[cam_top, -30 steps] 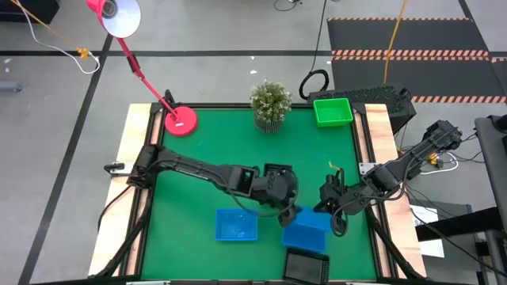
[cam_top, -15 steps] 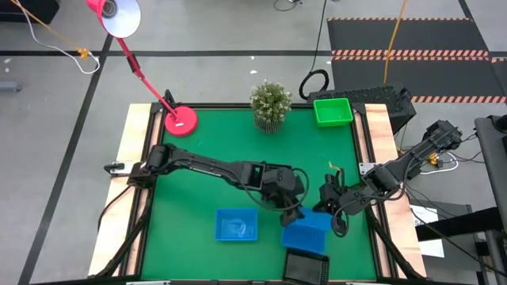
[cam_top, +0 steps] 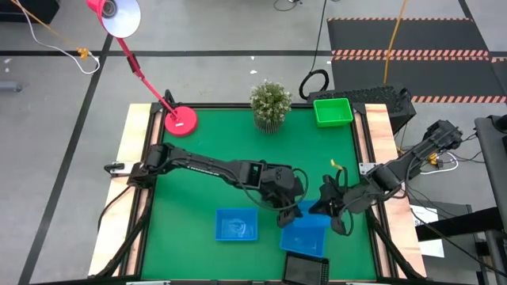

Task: Stack baskets by color
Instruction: Stack the right blue bin on the left blue bin

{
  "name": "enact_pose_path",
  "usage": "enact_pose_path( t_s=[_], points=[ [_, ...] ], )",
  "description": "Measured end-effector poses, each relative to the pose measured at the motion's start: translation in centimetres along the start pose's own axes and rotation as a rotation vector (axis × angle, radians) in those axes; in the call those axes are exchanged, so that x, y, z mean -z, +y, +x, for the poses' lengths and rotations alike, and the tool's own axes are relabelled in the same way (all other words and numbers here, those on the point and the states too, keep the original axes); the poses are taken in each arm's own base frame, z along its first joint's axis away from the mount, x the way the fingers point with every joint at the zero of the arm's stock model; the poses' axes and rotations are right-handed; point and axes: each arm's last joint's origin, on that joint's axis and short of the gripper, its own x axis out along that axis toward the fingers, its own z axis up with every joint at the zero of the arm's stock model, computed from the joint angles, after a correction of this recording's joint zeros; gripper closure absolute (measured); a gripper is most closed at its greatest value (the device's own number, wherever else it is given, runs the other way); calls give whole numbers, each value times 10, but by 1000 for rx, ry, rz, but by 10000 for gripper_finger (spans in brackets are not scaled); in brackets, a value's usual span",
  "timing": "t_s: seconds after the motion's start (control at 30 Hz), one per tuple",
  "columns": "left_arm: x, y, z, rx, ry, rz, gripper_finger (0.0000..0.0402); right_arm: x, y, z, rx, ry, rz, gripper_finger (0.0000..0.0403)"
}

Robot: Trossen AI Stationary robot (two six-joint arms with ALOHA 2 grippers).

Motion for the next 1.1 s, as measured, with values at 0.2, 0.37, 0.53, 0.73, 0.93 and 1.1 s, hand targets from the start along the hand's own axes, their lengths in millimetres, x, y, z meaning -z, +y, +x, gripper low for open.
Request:
enact_pose_path(
  t_s=[0.2,0.37,0.53,0.73,0.93,1.1],
  points=[
    [-7,-22,-28,-12,-14,28,392,-17,4,-14,-100,-170,59,350],
    [2,-50,-61,-119,30,56,394,-31,1,-33,-169,-314,90,330],
    [20,-78,-89,-262,73,83,392,-38,-6,-49,-181,-400,93,326],
    [50,-126,-115,-354,68,135,393,-40,-11,-56,-175,-433,94,326],
    [92,-163,-118,-470,90,262,395,-40,-11,-54,-168,-427,93,326],
    [121,-177,-112,-573,108,321,385,-40,-11,-52,-167,-419,95,325]
  ],
)
